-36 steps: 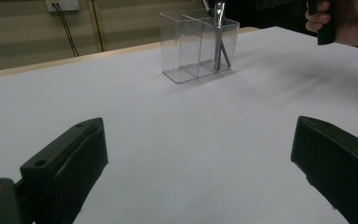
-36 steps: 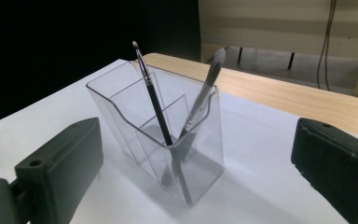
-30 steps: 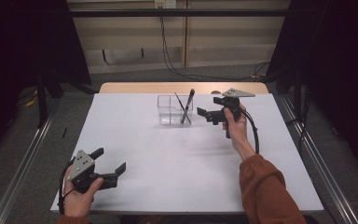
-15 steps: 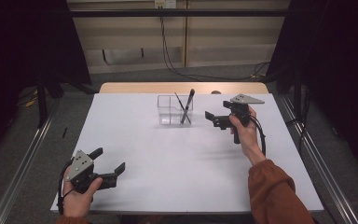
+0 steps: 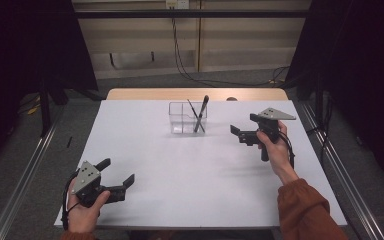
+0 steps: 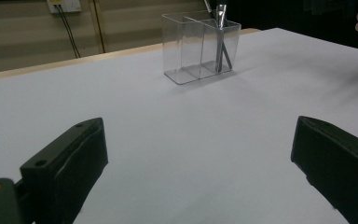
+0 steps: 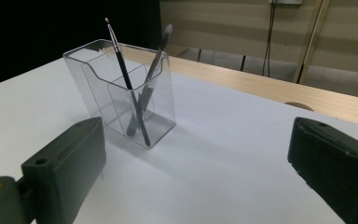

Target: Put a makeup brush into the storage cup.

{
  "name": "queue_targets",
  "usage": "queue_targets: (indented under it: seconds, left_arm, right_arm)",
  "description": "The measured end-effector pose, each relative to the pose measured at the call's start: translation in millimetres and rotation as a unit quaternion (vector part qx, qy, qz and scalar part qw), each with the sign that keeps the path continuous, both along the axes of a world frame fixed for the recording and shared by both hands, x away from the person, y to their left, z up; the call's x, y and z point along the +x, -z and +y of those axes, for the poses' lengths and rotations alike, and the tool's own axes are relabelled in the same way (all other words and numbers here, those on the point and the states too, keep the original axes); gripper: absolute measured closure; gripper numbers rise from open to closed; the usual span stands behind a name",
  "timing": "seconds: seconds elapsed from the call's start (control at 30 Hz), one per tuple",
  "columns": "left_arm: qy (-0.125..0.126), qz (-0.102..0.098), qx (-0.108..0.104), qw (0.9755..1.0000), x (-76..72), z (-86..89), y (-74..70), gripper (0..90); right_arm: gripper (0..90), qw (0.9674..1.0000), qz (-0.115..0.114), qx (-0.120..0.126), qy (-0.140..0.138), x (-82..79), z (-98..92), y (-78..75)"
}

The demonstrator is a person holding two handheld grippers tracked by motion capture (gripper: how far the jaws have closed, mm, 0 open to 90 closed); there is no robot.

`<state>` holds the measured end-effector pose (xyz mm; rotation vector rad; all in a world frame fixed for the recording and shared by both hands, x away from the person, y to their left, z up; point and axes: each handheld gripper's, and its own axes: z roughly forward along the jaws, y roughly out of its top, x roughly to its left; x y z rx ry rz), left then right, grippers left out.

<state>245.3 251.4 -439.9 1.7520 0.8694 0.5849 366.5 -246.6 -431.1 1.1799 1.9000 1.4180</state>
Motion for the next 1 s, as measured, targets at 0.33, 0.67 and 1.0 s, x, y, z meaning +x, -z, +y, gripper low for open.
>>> queue_targets:
  seconds: [0.33, 0.67, 1.0]
  left_arm:
    - [-0.007, 0.0, 0.001, 1.0, 0.3, 1.3, 0.1, 3.2]
    - [-0.005, 0.0, 0.001, 1.0, 0.1, 0.8, -0.1, 3.3]
    - [0.001, 0.001, -0.002, 1.0, -0.4, -1.0, 0.0, 3.2]
  right_arm:
    - [2.3, 0.9999, -0.009, -0.005, 0.008, -19.1, -10.8, -1.3]
    - [1.9, 1.0, -0.004, -0.006, 0.006, -39.0, -20.8, 0.7]
    - [2.0, 0.9999, -0.004, -0.005, 0.014, -59.5, -30.1, 5.2]
